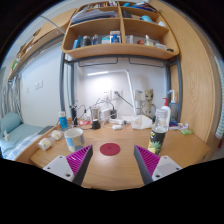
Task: Pour water
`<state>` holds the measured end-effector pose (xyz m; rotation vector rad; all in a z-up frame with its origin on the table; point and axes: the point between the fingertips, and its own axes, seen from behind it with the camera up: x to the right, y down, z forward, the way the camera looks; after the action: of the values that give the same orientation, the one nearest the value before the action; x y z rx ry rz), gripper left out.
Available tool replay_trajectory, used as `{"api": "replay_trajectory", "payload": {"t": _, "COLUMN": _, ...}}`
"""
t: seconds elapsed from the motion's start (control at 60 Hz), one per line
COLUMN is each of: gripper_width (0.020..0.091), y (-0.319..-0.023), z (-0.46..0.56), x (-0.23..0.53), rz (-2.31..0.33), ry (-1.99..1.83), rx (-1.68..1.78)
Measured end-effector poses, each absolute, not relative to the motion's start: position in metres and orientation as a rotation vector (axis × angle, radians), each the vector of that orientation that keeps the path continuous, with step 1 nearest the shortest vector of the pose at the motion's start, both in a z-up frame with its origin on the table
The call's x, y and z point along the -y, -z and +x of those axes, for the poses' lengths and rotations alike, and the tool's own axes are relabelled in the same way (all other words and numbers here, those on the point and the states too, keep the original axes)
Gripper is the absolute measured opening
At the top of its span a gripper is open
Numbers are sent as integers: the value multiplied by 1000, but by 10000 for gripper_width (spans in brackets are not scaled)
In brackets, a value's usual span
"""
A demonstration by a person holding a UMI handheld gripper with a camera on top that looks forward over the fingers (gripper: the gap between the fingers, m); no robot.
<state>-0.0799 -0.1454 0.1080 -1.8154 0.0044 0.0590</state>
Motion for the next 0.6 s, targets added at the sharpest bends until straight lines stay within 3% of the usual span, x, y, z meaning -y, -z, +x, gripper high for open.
{"api": "replay_trajectory", "payload": {"t": 0.333, "gripper_width": 841, "y": -66, "z": 29, "x": 140, "rz": -1803, "ry": 57, "rx": -95}}
{"api": "replay_trajectory", "payload": {"t": 0.6, "gripper_width": 840, "y": -76, "z": 68, "x": 86, "rz": -1756, "ry": 52, "rx": -107}}
